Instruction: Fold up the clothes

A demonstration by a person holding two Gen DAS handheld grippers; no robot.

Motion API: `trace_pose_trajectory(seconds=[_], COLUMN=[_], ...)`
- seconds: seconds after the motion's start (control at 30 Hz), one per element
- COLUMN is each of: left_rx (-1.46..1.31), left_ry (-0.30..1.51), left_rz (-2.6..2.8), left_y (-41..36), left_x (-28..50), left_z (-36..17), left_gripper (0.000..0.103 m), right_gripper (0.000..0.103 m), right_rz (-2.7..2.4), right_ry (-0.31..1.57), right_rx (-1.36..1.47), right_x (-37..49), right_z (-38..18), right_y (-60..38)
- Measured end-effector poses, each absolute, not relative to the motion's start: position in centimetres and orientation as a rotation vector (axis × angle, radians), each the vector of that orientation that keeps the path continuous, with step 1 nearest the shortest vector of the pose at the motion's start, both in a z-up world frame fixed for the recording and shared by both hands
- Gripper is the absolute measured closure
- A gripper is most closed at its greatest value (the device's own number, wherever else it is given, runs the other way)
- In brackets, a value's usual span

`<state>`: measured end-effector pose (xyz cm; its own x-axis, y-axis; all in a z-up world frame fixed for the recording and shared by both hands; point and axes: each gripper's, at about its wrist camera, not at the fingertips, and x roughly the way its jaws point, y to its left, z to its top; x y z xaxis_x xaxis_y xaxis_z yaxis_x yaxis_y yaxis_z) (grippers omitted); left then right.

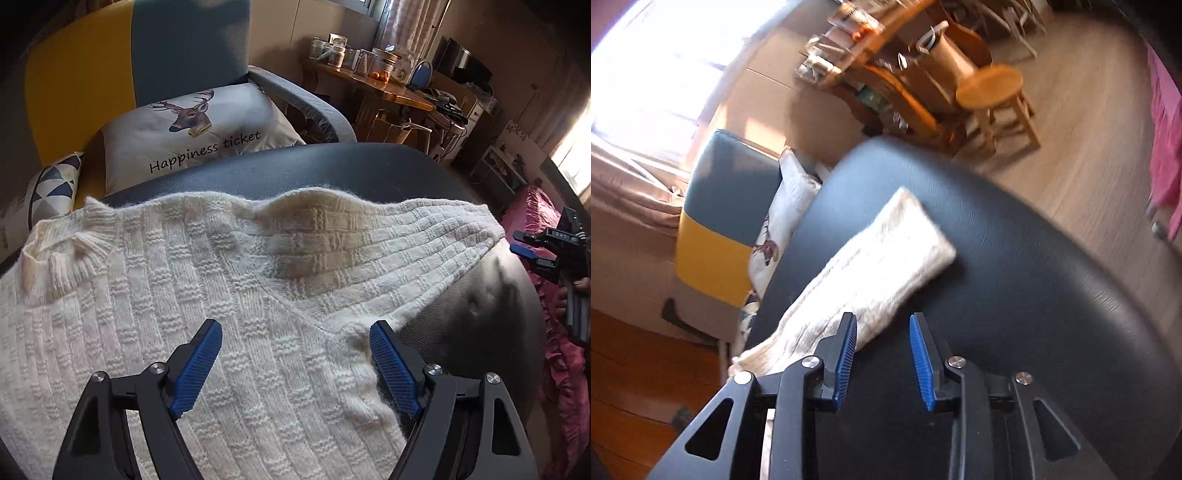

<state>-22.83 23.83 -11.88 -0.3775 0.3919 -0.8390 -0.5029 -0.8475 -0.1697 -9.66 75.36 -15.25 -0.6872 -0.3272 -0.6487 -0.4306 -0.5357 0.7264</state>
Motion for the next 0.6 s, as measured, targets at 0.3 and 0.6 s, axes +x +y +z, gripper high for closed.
trace_pose_trajectory(seconds=[0.3, 0.6], left_rx=[-1.360, -1.273], left_ry=[0.063, 0.031], left_rz=[2.311, 2.358], left_y=[24.8, 26.1], left_x=[-25.6, -29.2], left_z=[-13.1, -11.4], left_gripper=[0.020, 0.020], right_gripper=[0.098, 0.095], right_rz=[2.354, 2.285], right_ry=[1.253, 0.421], right_rx=[-1.123, -1.413], right_x=[-13.9, -12.4], right_z=[-15.7, -13.2], right_y=[73.1, 67.9])
